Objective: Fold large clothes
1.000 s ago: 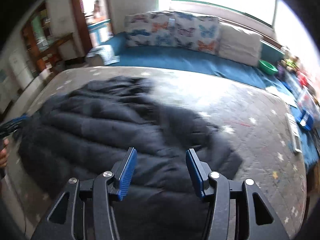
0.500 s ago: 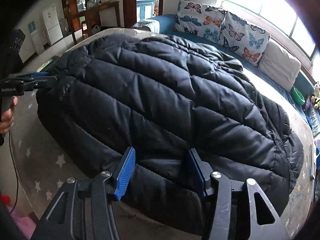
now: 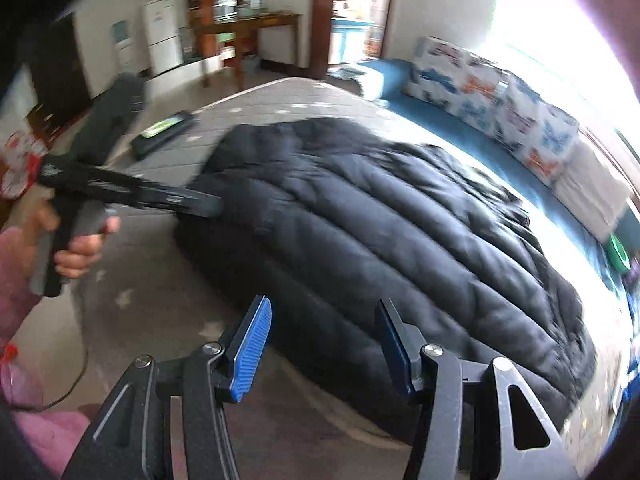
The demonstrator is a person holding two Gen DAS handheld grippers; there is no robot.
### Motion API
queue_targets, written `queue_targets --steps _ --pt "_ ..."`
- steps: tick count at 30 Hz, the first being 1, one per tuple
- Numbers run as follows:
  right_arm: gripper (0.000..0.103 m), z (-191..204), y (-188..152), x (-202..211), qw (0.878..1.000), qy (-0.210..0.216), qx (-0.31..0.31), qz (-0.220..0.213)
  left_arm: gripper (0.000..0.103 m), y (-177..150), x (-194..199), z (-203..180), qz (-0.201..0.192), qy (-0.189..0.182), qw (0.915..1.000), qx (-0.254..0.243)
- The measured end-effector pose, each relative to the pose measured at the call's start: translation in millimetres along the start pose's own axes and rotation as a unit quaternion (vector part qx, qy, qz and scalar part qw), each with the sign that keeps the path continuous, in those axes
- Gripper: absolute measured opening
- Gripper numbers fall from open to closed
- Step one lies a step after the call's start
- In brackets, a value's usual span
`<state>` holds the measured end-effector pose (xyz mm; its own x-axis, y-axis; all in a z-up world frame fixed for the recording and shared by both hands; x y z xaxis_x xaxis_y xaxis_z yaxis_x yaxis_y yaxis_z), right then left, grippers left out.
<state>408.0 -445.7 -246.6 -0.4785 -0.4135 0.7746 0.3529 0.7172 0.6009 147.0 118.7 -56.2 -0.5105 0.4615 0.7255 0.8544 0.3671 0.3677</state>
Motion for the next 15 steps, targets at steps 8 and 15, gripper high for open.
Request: queue_targets --steps 8,15 --pt "0.059 60 16 -34 0.996 0.018 0.090 0.013 0.096 4 -9 -6 0.013 -0.017 0.9997 0.014" --pt "0.059 52 11 -31 0.997 0.033 0.064 0.018 0.103 3 -29 1 0.030 -0.053 0.9968 0.052"
Point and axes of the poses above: each gripper's, at about its wrist camera, not at the fingertips, and x roughly against the way its jaws point, z to its left, y to its top, the point moved 9 cm from there along -x, roughly the way its jaws point, and after that the axes turned 4 degrees about x, right-handed, at the moved point
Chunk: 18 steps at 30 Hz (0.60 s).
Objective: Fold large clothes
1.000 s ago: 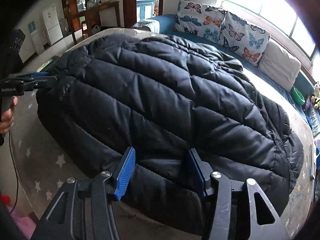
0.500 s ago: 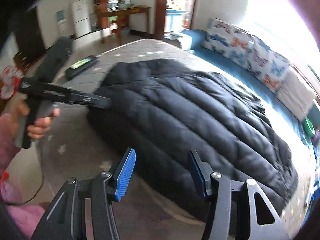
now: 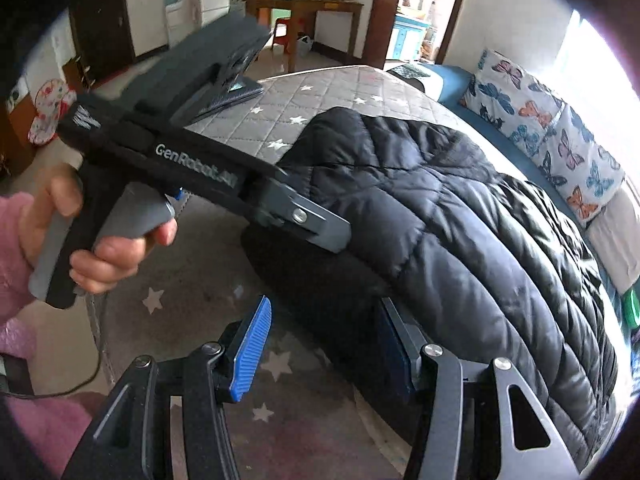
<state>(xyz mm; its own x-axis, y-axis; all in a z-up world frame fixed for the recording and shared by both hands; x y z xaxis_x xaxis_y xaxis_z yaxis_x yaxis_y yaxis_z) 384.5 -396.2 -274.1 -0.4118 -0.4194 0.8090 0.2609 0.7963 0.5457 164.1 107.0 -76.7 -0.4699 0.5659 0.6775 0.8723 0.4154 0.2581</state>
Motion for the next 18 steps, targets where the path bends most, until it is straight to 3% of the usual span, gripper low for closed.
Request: queue_targets --steps 3,8,10,14,18 --pt "0.059 -16 -8 11 1.000 -0.005 -0.024 -0.003 0.103 2 -11 -2 0.009 -0.020 0.9997 0.008" --pt "0.059 -52 -30 37 0.996 -0.016 -0.090 -0.012 0.103 12 -21 -10 0.006 -0.009 0.9999 -0.010" --pt "0.066 -71 -40 48 0.992 -0.023 -0.123 -0.020 0.103 17 -24 -14 0.008 -0.007 0.9998 -0.014" --pt "0.074 -118 -73 73 0.977 -0.045 -0.204 -0.033 0.103 27 -33 -18 0.017 -0.016 0.9997 -0.004" --pt "0.082 -170 -116 93 0.953 -0.048 -0.297 -0.040 0.103 38 -43 -20 0.025 -0.021 0.9994 0.015"
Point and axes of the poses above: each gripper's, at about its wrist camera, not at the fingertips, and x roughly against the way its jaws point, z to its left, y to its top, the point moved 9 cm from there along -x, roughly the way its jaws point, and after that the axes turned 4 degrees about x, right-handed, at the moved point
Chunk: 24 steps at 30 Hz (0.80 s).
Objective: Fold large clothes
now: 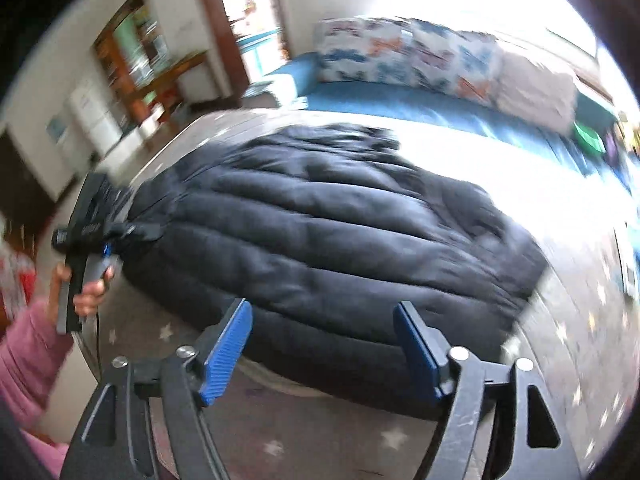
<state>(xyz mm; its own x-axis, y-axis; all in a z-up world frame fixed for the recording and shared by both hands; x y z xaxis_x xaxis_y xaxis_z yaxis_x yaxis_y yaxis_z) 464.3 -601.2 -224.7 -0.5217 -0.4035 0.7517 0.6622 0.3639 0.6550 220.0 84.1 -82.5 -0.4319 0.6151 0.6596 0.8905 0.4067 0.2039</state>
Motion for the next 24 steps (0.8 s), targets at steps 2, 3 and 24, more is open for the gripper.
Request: queue_targets --steps 2,3,24 --pt "0.083 -31 -1 -1 0.999 -0.010 -0.036 0.001 0.103 4 -3 -1 -0.001 -0.002 1.0000 0.009" --pt "0.083 -43 -3 -3 0.999 -0.009 -0.053 0.004 0.103 6 -3 0 -0.002 -0.003 0.9999 0.012" --pt "0.103 -120 -30 -83 0.946 0.185 -0.259 0.053 0.103 13 -6 6 -0.004 0.015 0.9998 0.013"
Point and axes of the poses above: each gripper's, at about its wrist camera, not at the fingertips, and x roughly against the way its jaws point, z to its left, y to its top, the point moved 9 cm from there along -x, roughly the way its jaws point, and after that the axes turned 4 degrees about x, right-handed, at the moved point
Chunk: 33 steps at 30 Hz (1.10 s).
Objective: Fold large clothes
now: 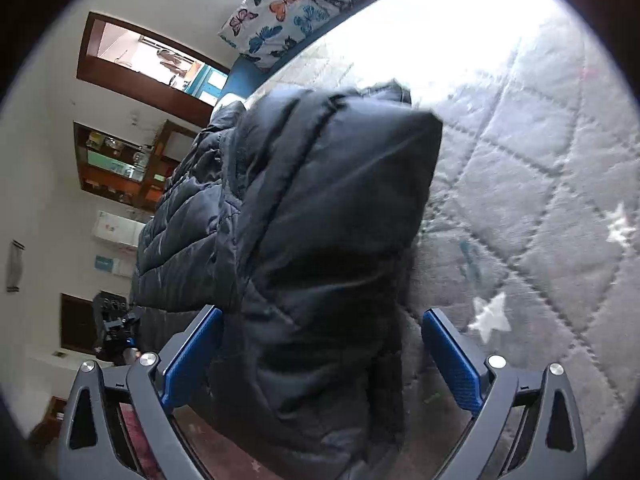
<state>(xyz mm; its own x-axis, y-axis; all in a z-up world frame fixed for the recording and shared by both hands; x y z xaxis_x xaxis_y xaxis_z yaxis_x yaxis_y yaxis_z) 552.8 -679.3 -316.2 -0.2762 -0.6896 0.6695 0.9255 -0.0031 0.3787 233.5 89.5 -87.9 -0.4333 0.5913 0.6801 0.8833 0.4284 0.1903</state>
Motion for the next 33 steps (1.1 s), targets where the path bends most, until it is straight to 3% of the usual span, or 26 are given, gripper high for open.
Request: queue_targets --steps 11,21,25,33 --pt "0.103 14 8 -11 0.997 -0.032 0.059 0.032 0.103 -3 -6 1 0.011 -0.017 0.9997 0.010" --pt "0.103 5 7 -6 0.998 -0.029 0.055 0.028 0.103 -6 -12 0 0.021 -0.012 0.9997 0.004" --pt "0.103 7 7 -7 0.996 -0.022 0.070 0.043 0.103 -1 -14 1 0.034 -0.013 0.9991 0.024" --pt "0.103 13 8 -12 0.995 -0.011 0.088 0.037 0.103 6 -18 -8 0.004 0.019 0.9997 0.011"
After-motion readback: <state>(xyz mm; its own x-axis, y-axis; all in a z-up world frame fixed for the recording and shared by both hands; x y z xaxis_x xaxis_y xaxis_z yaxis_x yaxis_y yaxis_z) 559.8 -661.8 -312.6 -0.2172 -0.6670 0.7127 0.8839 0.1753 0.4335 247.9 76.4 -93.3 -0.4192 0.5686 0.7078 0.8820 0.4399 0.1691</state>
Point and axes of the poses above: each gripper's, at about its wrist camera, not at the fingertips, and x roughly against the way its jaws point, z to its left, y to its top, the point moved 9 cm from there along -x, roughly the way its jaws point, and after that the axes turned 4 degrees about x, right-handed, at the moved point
